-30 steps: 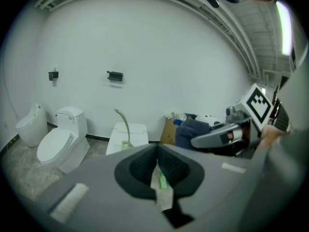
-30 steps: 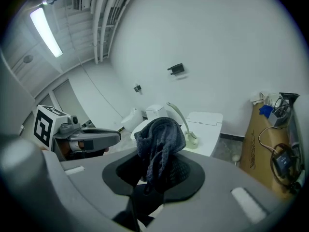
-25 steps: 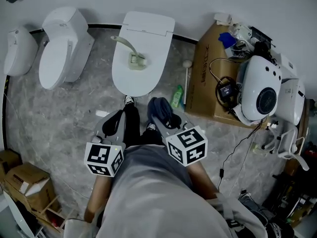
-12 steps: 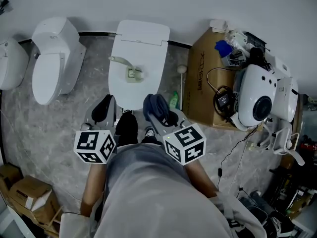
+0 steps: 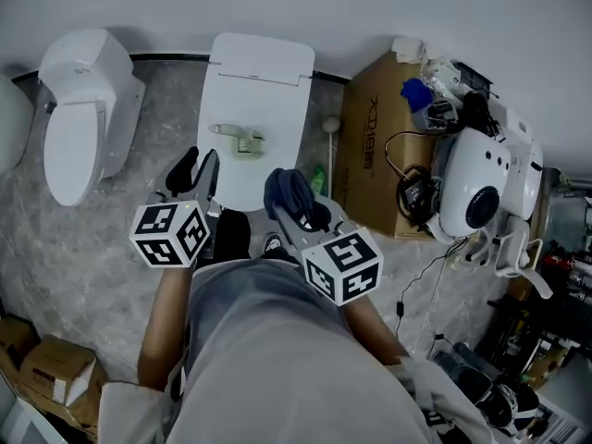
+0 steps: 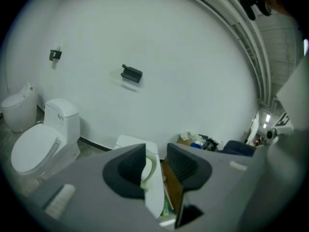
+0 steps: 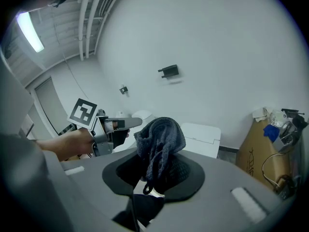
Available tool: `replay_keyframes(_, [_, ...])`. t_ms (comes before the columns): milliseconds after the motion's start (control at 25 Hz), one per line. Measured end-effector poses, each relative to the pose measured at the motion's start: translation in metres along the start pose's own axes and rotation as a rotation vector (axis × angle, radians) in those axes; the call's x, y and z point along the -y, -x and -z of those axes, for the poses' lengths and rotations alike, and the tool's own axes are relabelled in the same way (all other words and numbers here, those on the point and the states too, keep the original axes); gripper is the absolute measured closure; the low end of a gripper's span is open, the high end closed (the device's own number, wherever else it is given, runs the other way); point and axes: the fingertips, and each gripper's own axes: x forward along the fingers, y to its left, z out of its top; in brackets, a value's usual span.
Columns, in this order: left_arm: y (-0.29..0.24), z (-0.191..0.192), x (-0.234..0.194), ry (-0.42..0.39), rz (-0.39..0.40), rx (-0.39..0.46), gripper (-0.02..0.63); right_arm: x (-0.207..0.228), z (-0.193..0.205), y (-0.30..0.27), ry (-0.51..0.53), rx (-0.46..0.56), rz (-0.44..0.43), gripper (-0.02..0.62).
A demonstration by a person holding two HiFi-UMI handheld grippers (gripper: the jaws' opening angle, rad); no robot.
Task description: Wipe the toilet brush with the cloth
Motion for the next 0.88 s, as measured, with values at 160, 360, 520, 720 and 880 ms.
replay_keyframes(160, [-0.026, -0.001, -0.021, 0.091, 0.04, -0.026, 0.606, 0.0, -0.011, -0.018, -0.016, -0.01, 0.029, 0.492])
replay_keyframes(360, [-0.054, 0.002, -0.033, 0.139, 0.102, -0.077, 0.606, 0.0, -0.027, -0.035, -0.051, -0.001, 0.057, 0.492])
replay_keyframes(520, [-0.07, 0.009, -0.039, 0.154, 0.133, -0.112, 0.606, 0.007, -0.033, -0.043, -0.057, 0.012, 0.106, 0.494])
replay_keyframes(720, [-0.075, 0.012, -0.042, 0.161, 0.176, -0.123, 0.606, 0.008, -0.034, -0.05, -0.051, 0.003, 0.12, 0.494])
replay_keyframes(880, [-0.08, 0.013, -0.043, 0.162, 0.192, -0.13, 0.606, 0.011, -0.033, -0.058, -0.064, -0.011, 0.124, 0.494])
